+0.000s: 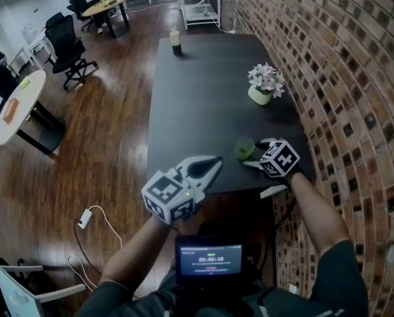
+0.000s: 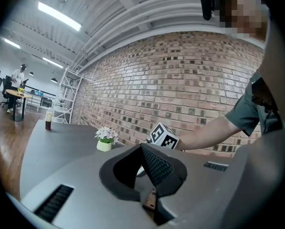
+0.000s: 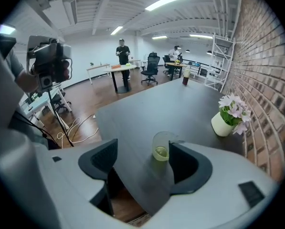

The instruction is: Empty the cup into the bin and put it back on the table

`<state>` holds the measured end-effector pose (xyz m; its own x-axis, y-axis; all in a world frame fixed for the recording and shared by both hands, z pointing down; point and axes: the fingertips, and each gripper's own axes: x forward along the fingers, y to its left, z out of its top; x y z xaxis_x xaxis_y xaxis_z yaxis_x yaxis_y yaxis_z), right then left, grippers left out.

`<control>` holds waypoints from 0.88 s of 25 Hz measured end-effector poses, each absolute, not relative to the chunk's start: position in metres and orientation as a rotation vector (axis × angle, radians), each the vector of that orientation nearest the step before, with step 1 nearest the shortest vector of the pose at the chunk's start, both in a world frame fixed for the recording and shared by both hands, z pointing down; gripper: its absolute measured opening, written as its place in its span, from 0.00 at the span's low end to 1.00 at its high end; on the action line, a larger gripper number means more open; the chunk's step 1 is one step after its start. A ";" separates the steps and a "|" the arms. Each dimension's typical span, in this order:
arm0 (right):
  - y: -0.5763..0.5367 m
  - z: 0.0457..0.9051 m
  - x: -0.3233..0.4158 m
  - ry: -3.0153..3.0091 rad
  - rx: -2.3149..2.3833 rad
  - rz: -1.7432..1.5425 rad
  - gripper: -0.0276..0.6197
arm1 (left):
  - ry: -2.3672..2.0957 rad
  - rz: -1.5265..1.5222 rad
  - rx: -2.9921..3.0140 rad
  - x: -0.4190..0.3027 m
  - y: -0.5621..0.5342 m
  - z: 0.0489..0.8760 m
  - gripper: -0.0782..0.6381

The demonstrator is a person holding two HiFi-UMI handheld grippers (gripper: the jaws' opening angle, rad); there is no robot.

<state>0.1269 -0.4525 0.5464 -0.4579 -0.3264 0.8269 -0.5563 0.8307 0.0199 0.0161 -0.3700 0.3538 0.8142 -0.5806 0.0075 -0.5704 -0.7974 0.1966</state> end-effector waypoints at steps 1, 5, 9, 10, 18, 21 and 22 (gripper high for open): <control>-0.454 0.549 0.126 -2.082 0.639 0.318 0.58 | -0.904 -0.080 2.805 0.017 -0.372 0.354 0.10; -0.456 0.558 0.124 -2.060 0.597 0.324 0.58 | -0.914 -0.076 2.789 0.021 -0.377 0.359 0.10; -0.460 0.562 0.123 -2.045 0.578 0.334 0.58 | -0.904 -0.060 2.785 0.024 -0.379 0.365 0.10; -0.462 0.564 0.125 -2.040 0.584 0.342 0.58 | -0.905 -0.056 2.783 0.024 -0.380 0.366 0.10; -0.473 0.586 0.137 -1.990 0.635 0.391 0.58 | -0.913 -0.055 2.745 0.024 -0.391 0.378 0.10; -0.478 0.600 0.139 -1.963 0.651 0.420 0.65 | -0.908 -0.045 2.728 0.026 -0.395 0.385 0.10; -0.482 0.604 0.141 -1.956 0.665 0.426 0.67 | -0.909 -0.048 2.721 0.026 -0.396 0.387 0.10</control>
